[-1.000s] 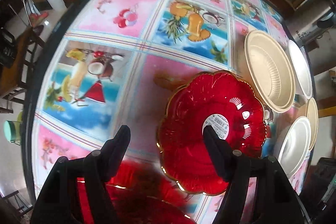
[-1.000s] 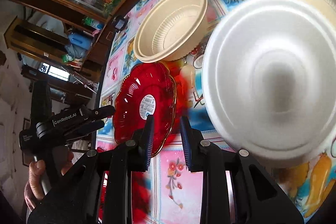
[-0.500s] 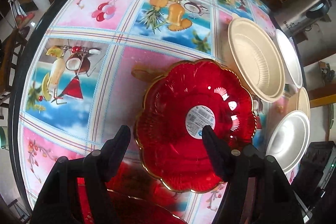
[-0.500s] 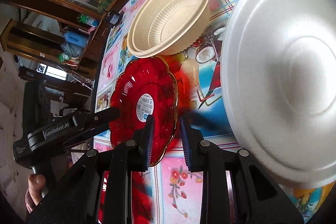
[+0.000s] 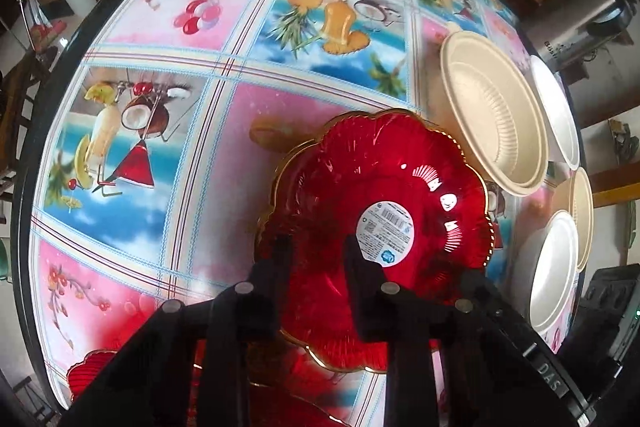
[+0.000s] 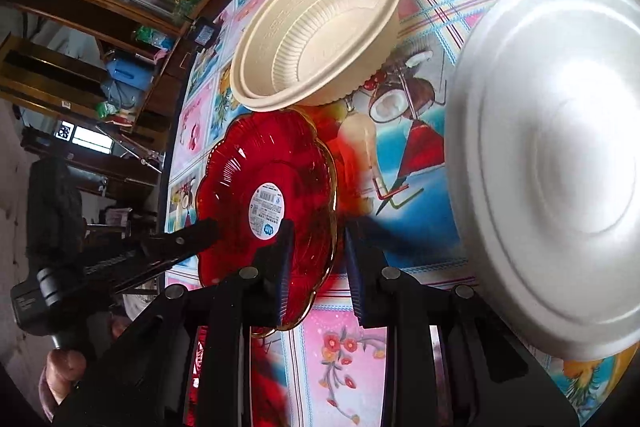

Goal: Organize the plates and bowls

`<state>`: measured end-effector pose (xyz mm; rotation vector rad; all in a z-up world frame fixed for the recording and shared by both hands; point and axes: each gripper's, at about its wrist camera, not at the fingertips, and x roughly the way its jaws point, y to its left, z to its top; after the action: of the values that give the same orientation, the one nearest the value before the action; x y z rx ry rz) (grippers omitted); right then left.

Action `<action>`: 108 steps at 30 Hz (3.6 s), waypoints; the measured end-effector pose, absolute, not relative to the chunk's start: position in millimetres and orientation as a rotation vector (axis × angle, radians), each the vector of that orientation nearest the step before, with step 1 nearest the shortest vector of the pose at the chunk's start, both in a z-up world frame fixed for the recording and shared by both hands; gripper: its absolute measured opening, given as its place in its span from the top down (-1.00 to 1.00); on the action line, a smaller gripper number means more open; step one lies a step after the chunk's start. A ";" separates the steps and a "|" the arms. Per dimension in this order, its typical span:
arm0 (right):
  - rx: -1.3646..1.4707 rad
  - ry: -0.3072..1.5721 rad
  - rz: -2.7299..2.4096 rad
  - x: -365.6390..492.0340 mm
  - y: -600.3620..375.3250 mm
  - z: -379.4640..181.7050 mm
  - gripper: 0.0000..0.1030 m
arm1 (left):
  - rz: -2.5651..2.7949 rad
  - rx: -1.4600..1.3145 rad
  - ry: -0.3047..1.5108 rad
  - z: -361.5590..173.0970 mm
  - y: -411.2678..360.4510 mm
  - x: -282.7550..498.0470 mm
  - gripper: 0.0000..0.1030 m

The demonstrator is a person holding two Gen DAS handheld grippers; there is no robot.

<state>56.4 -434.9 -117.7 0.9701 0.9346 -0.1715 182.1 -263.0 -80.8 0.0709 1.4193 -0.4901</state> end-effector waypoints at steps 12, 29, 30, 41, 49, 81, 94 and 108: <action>0.969 0.936 -0.148 58.9 -436.3 -122.1 0.52 | -0.413 0.170 1.333 -54.0 -252.3 187.0 0.53; 0.908 0.924 -0.175 64.3 -432.2 -121.6 0.66 | -0.454 0.129 1.397 -88.9 -259.0 186.3 0.55; 0.901 0.920 -0.185 63.7 -432.4 -121.1 0.78 | -0.451 0.132 1.389 -88.1 -257.8 185.0 0.56; 0.839 0.896 -0.193 58.9 -422.5 -105.4 0.86 | -0.444 0.123 1.340 -71.1 -241.1 178.3 0.73; 0.801 0.823 -0.185 36.1 -408.3 -67.6 0.86 | -0.477 0.067 1.276 -32.6 -220.2 154.6 0.73; 0.410 0.964 -0.067 -2.5 -246.0 -64.0 0.83 | -0.284 0.165 1.221 -53.8 -77.1 56.4 0.65; 0.086 0.873 -0.103 -7.3 -230.3 -36.1 0.82 | -0.249 0.066 1.072 -27.2 -53.3 31.5 0.65; 0.172 1.033 -0.171 -43.7 -284.2 -69.3 0.50 | -0.287 0.011 0.930 -3.6 -41.7 -24.0 0.43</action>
<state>-43.7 -284.2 -69.3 0.1722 1.0334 -0.1713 -24.0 -41.7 -3.6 0.0114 0.9302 -0.2869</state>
